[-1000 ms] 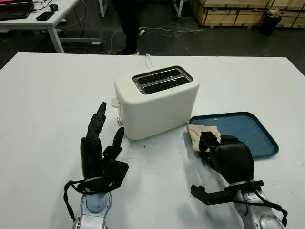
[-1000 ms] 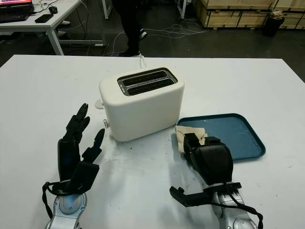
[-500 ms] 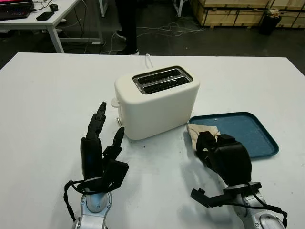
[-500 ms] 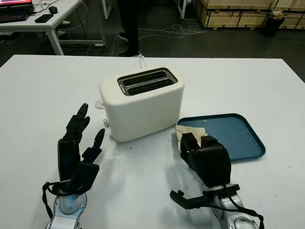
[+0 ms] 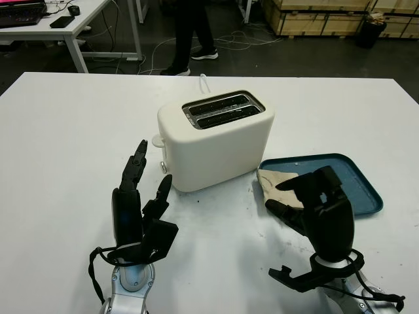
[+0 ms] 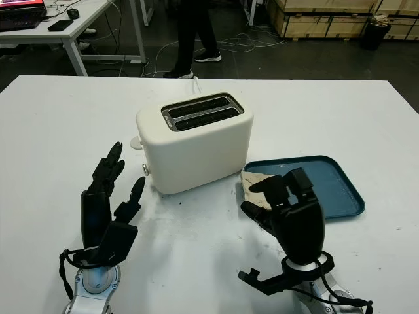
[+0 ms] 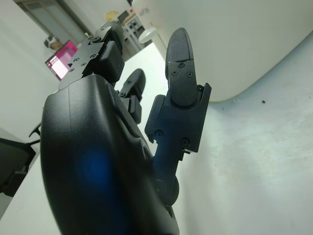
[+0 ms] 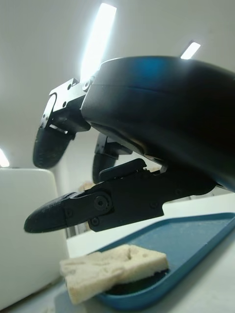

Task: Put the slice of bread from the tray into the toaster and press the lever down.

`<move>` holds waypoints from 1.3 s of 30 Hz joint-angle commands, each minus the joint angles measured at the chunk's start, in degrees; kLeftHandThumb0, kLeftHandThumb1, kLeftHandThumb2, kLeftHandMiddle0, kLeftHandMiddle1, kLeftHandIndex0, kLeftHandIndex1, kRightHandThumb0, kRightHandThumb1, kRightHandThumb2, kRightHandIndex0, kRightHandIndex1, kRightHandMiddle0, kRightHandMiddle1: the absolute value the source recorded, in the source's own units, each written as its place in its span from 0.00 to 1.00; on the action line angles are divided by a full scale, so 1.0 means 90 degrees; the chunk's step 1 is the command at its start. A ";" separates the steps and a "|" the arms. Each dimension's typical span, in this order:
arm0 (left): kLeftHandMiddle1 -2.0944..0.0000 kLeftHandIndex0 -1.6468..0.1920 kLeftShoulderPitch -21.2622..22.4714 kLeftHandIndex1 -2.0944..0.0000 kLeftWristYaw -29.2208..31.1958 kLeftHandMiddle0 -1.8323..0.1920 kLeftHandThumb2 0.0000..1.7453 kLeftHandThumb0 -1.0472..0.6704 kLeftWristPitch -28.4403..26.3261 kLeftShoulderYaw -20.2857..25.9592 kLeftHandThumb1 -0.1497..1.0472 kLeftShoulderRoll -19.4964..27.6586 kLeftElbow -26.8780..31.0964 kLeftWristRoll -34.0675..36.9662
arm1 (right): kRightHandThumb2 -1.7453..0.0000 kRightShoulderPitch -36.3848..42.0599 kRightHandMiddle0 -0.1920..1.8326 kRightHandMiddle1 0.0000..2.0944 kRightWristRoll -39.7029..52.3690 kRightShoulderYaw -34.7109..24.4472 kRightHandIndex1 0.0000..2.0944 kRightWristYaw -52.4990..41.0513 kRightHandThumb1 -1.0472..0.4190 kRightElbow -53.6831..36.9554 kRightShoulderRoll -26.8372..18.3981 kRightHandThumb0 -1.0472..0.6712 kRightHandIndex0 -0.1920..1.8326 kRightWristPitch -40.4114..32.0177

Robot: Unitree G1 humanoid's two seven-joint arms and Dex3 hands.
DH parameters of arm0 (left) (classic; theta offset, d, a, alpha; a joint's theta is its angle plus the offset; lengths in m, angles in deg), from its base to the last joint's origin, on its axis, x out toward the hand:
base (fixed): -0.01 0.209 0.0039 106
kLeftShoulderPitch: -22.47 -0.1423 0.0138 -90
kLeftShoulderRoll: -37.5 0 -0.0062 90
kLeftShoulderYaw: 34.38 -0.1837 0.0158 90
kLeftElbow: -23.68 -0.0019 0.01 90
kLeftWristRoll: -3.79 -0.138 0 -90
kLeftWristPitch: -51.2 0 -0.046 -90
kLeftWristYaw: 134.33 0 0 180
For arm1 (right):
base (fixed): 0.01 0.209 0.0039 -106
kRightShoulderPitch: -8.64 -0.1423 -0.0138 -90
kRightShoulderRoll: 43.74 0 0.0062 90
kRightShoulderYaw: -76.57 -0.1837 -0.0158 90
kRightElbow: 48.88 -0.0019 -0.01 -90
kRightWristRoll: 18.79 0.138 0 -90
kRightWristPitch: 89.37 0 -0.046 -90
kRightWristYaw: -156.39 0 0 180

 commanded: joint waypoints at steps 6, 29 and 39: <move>0.80 0.71 -0.0019 1.00 -0.0033 0.78 0.20 0.33 0.0076 -0.0073 0.89 -0.0179 -0.0005 0.0003 | 0.99 0.0352 0.11 0.00 0.0315 -0.0164 0.01 -0.2659 0.10 -0.0876 -0.0096 0.08 0.11 -0.1032; 0.80 0.72 0.0028 1.00 -0.0069 0.79 0.20 0.33 0.0005 -0.0265 0.89 -0.0268 0.0042 0.0012 | 0.92 -0.0201 0.10 0.00 -0.0372 0.0292 0.00 -0.3055 0.09 -0.0213 0.0439 0.11 0.09 -0.2213; 0.80 0.72 0.0103 1.00 -0.0095 0.79 0.20 0.31 0.0001 -0.0373 0.89 -0.0267 0.0008 -0.0044 | 0.95 -0.0419 0.12 0.01 -0.1081 0.0643 0.00 -0.3792 0.09 -0.0626 0.0487 0.14 0.10 -0.3047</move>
